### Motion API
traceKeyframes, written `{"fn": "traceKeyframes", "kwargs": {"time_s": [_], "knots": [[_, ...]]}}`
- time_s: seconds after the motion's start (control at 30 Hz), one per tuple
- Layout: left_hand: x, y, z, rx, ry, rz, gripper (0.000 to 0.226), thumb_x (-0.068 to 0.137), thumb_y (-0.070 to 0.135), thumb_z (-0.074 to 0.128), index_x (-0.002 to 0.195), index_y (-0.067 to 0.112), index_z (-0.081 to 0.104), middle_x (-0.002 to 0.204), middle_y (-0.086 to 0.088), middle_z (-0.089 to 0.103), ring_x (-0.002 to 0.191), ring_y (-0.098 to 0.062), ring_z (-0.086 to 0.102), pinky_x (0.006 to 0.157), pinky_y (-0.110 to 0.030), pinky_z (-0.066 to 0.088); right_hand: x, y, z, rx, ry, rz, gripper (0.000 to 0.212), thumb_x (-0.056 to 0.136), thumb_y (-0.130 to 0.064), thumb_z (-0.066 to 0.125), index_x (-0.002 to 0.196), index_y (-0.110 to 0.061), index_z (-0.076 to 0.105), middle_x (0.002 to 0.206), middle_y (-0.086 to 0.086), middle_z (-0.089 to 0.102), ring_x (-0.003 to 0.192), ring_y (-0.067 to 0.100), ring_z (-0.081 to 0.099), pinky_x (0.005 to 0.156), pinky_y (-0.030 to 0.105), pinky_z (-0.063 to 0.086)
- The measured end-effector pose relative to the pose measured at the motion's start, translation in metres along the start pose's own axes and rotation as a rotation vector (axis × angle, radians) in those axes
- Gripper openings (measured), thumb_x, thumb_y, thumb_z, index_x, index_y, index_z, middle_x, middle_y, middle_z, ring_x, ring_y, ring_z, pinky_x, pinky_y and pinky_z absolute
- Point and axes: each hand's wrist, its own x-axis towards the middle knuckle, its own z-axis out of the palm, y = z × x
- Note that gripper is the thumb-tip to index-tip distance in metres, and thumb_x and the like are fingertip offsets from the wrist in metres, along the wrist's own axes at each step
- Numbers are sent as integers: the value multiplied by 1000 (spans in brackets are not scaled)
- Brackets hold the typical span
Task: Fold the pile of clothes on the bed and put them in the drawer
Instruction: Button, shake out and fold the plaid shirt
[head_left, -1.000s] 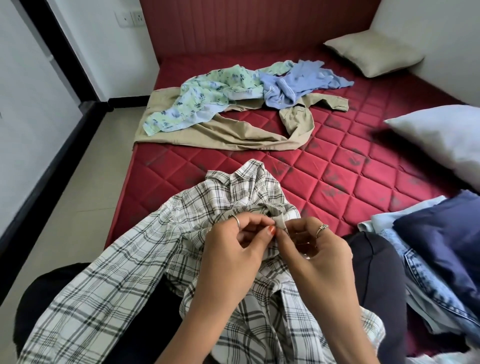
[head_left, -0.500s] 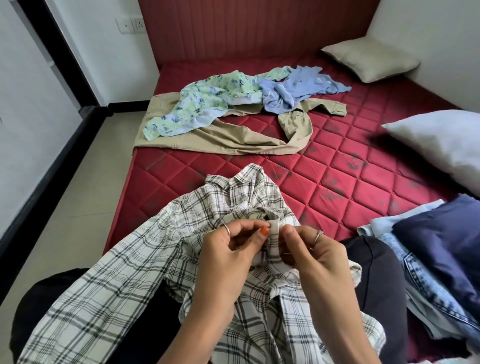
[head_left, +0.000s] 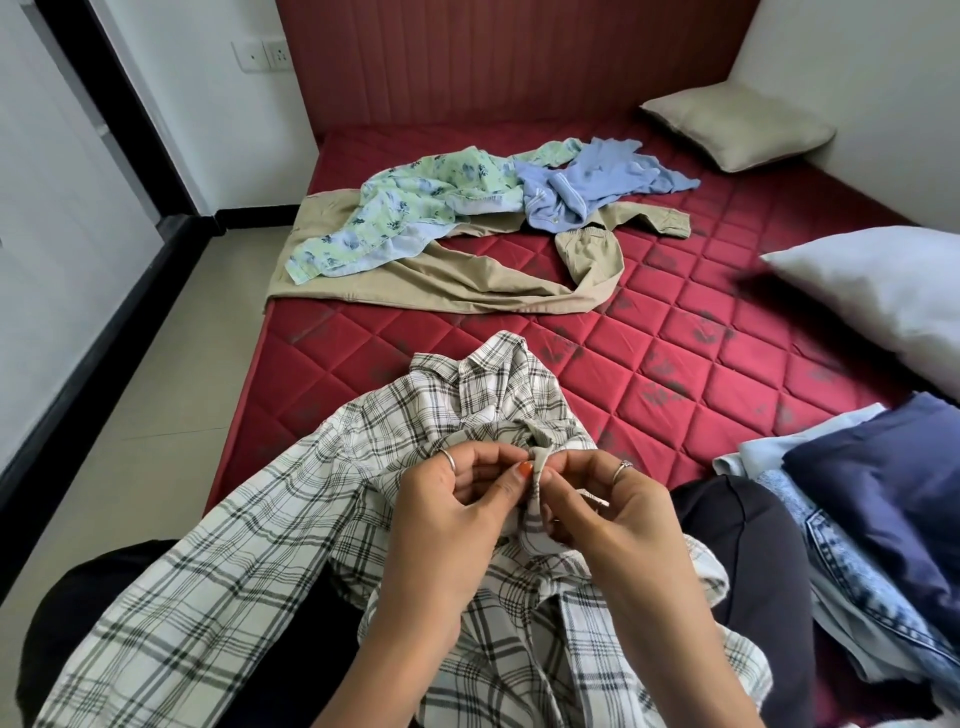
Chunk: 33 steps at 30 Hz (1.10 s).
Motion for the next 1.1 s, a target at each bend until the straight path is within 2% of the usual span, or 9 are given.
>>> {"fn": "traceKeyframes", "kwargs": {"time_s": [0.13, 0.23, 0.37, 0.43, 0.6, 0.77, 0.93, 1.0, 1.1], "knots": [[-1, 0, -1, 105, -4, 29, 9, 87, 16, 67, 85, 21, 74, 77, 6, 74, 73, -6, 71, 62, -15, 53, 0, -2, 3, -180, 25, -37, 6, 89, -9, 65, 83, -9, 64, 57, -2, 62, 50, 4, 55, 48, 17, 45], [0, 1, 0, 98, -5, 28, 8, 84, 25, 70, 86, 18, 74, 77, 2, 75, 74, -9, 72, 63, -18, 55, -1, -3, 7, -351, 58, -146, 9, 88, -12, 66, 81, -17, 62, 61, 3, 65, 48, 7, 56, 43, 21, 44], [3, -1, 3, 109, 31, 50, 9, 82, 21, 73, 85, 16, 67, 75, 1, 74, 69, -9, 71, 59, -17, 53, -3, 10, 13, -636, 153, -411, 13, 86, -11, 68, 85, -21, 61, 71, -5, 63, 61, 11, 61, 57, 32, 51], [5, -5, 3, 106, 35, 69, 11, 84, 21, 71, 86, 16, 62, 75, 0, 73, 70, -9, 70, 61, -19, 52, -2, 16, 15, -661, 178, -472, 14, 85, -11, 69, 89, -21, 60, 77, -7, 62, 67, 9, 61, 60, 31, 51], [8, -12, 3, 101, 59, 120, 11, 89, 10, 65, 87, 19, 58, 78, -2, 72, 73, -13, 69, 68, -27, 54, -1, 19, 17, -589, 174, -493, 6, 84, -15, 65, 87, -18, 61, 74, -7, 62, 65, 9, 61, 60, 25, 51], [7, -12, 5, 53, 66, 149, 17, 89, 5, 63, 84, 17, 52, 69, -1, 68, 67, -9, 66, 63, -20, 52, -3, 9, 16, -339, 110, -290, 10, 89, -9, 64, 80, -12, 60, 64, 5, 62, 56, 12, 57, 51, 29, 49], [6, -6, 6, 0, -1, 132, 15, 90, 4, 62, 84, 10, 50, 60, 6, 63, 54, -1, 60, 56, -15, 47, 7, -5, 4, 212, -63, 144, 13, 90, 3, 52, 80, -3, 57, 64, 9, 52, 53, 14, 51, 52, 24, 46], [11, -5, 5, 22, -19, 131, 15, 89, 6, 63, 83, 14, 52, 63, 6, 62, 59, -4, 59, 62, -21, 48, 12, -10, -4, 185, -146, 181, 9, 90, -1, 53, 84, -6, 58, 67, 8, 54, 56, 14, 52, 54, 24, 47], [24, 2, 4, 49, -29, 137, 11, 88, 12, 66, 86, 16, 57, 69, -1, 66, 67, -12, 61, 68, -27, 50, 19, -18, -18, -71, -221, 41, 10, 93, -12, 57, 90, -4, 62, 74, 6, 63, 66, 14, 59, 64, 20, 51]]}}
